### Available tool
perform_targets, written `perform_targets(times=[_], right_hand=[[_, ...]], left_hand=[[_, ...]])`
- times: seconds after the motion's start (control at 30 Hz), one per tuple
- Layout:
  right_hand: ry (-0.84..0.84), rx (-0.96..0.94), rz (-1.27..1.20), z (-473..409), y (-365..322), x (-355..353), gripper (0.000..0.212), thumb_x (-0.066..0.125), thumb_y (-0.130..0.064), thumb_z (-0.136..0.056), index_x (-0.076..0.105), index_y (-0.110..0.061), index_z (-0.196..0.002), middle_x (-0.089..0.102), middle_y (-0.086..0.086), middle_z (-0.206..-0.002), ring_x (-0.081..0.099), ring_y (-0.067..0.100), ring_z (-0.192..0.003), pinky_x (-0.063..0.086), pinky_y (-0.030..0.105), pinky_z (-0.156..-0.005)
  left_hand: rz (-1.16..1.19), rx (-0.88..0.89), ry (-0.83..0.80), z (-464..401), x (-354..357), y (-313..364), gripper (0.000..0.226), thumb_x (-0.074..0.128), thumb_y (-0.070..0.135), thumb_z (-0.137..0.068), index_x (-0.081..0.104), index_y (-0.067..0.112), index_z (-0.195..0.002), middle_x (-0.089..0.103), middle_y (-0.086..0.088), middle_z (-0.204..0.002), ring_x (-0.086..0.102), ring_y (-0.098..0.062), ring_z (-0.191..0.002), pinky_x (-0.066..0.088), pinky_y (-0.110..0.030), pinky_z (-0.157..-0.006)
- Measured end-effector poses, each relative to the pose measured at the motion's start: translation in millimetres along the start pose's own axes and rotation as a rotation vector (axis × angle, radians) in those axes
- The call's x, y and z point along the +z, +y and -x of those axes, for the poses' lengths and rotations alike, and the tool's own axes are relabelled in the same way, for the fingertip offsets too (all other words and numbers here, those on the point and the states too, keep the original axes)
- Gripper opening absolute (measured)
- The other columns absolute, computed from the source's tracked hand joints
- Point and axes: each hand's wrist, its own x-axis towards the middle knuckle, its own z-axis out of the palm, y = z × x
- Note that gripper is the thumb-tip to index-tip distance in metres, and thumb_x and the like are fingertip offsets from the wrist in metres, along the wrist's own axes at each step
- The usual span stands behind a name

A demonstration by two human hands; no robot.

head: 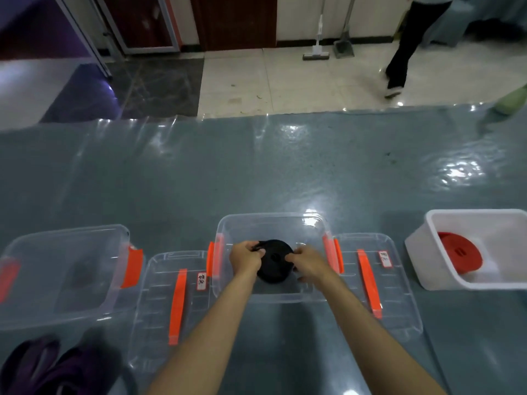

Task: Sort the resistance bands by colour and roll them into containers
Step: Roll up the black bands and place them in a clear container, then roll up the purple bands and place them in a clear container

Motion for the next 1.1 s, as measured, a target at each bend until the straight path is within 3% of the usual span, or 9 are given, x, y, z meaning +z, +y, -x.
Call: perform_targets(times=[0.23,0.33,0.47,0.53,0.63,0.8,0.9,1.0,1.1], right_hand=[[-0.074,0.050,-0.040,-12,0,12,0.023,0.062,-0.017,-0.097,0.070,-0.003,-0.113,0.066,0.014,-0.098,0.061,0.026,-0.085,0.053,0.037,-0.072],[-0.057,0.007,-0.017,-7,-8,8,0.028,0.063,-0.020,-0.097,0.067,-0.003,-0.119,0.065,0.015,-0.107,0.060,0.026,-0.089,0.054,0.042,-0.080],[0.028,-0.173,0.096,14,-16,-4,0.054,0.066,-0.024,-0.097,0.053,-0.006,-0.147,0.058,0.015,-0.146,0.060,0.029,-0.128,0.045,0.032,-0.100],[0.059,-0.274,0.132,36,-14,-15,0.048,0.066,-0.025,-0.097,0.057,-0.013,-0.143,0.061,0.011,-0.144,0.060,0.024,-0.128,0.044,0.030,-0.105],[0.162,-0.454,0.259,80,0,-31,0.037,0.064,-0.023,-0.098,0.064,-0.019,-0.134,0.067,0.004,-0.133,0.065,0.019,-0.117,0.046,0.028,-0.097],[0.328,-0.613,0.621,151,40,-46,0.034,0.059,-0.028,-0.099,0.062,-0.023,-0.133,0.067,0.001,-0.132,0.067,0.026,-0.114,0.053,0.038,-0.090],[0.381,-0.657,0.700,186,68,-46,0.032,0.057,-0.027,-0.100,0.064,-0.023,-0.131,0.068,-0.001,-0.128,0.067,0.025,-0.112,0.051,0.035,-0.086],[0.402,-0.681,0.734,210,97,-39,0.029,0.058,-0.026,-0.099,0.066,-0.023,-0.127,0.070,-0.001,-0.122,0.067,0.026,-0.109,0.054,0.038,-0.083],[0.370,-0.675,0.780,225,122,-26,0.026,0.061,-0.023,-0.095,0.069,-0.022,-0.120,0.072,0.002,-0.112,0.069,0.030,-0.101,0.056,0.040,-0.077]], left_hand=[[-0.118,-0.035,-0.009,-15,-1,-4,0.030,0.069,-0.005,-0.090,0.075,0.008,-0.117,0.076,-0.010,-0.117,0.070,-0.028,-0.113,0.047,-0.025,-0.083],[-0.210,-0.009,-0.060,-13,-8,2,0.032,0.067,-0.005,-0.090,0.073,0.010,-0.118,0.075,-0.011,-0.119,0.069,-0.029,-0.113,0.053,-0.030,-0.089],[-0.398,0.074,-0.135,3,-24,18,0.044,0.068,0.008,-0.095,0.057,0.007,-0.137,0.066,-0.011,-0.133,0.063,-0.033,-0.124,0.048,-0.028,-0.091],[-0.522,0.188,-0.129,18,-32,22,0.042,0.063,0.011,-0.096,0.054,0.008,-0.137,0.065,-0.012,-0.135,0.063,-0.034,-0.122,0.049,-0.033,-0.093],[-0.671,0.423,-0.132,57,-47,28,0.035,0.058,0.013,-0.097,0.063,0.014,-0.131,0.070,-0.011,-0.127,0.066,-0.030,-0.112,0.055,-0.041,-0.094],[-0.948,0.830,0.006,140,-68,13,0.029,0.055,0.017,-0.099,0.067,0.018,-0.124,0.068,-0.006,-0.120,0.066,-0.031,-0.108,0.055,-0.042,-0.085],[-1.006,0.886,0.072,184,-83,-14,0.024,0.061,0.018,-0.093,0.071,0.019,-0.115,0.071,-0.006,-0.109,0.069,-0.033,-0.100,0.056,-0.041,-0.077],[-1.060,0.901,0.101,222,-95,-45,0.026,0.087,0.013,-0.064,0.077,0.023,-0.086,0.071,0.001,-0.081,0.071,-0.026,-0.069,0.053,-0.033,-0.050],[-1.040,0.838,0.149,251,-109,-76,0.026,0.087,0.010,-0.060,0.077,0.023,-0.081,0.071,0.000,-0.079,0.070,-0.025,-0.063,0.053,-0.033,-0.048]])
